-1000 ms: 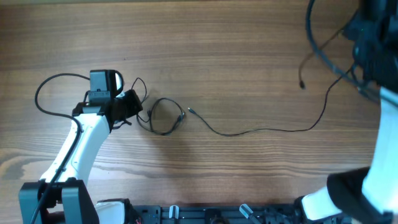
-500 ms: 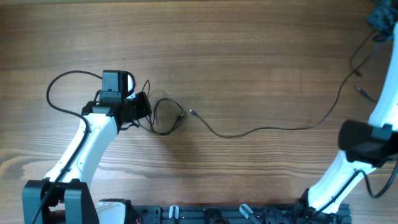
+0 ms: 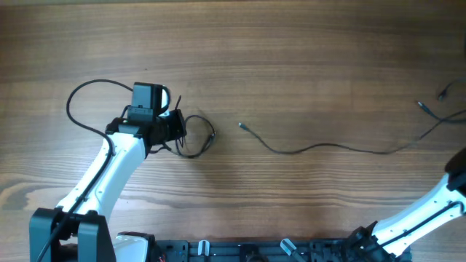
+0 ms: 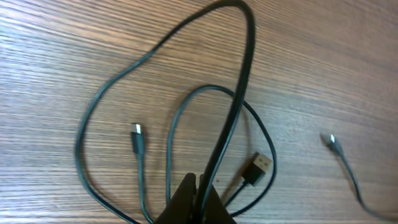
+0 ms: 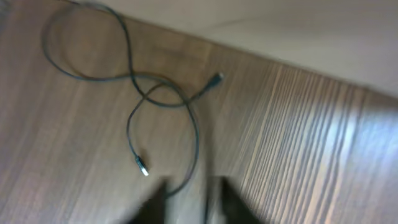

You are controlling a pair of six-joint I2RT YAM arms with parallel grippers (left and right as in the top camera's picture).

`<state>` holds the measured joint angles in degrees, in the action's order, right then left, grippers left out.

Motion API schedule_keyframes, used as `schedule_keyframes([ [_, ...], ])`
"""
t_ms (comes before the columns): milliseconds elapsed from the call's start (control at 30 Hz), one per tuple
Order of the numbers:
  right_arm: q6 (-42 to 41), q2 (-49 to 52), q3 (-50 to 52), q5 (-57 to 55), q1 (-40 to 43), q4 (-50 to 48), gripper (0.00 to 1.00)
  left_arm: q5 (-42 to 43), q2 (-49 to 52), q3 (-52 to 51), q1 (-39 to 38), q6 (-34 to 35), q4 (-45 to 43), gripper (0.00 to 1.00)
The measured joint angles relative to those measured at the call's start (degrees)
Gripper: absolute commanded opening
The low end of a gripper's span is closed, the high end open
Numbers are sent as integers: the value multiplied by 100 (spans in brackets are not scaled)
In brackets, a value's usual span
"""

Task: Untangle cables

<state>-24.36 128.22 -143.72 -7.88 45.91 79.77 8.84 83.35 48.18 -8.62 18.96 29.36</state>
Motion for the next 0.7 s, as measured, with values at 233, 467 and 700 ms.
schedule_keyframes([
  [233,17,595,2,748,179,461,100,0,0,0,-186,0,0,4],
  [467,17,621,2,1207,-273,1038,100,2,0,0,-195,0,-11,4],
  [700,-79,619,153,1397,-1298,1217,100,2,0,0,-195,0,-46,4],
])
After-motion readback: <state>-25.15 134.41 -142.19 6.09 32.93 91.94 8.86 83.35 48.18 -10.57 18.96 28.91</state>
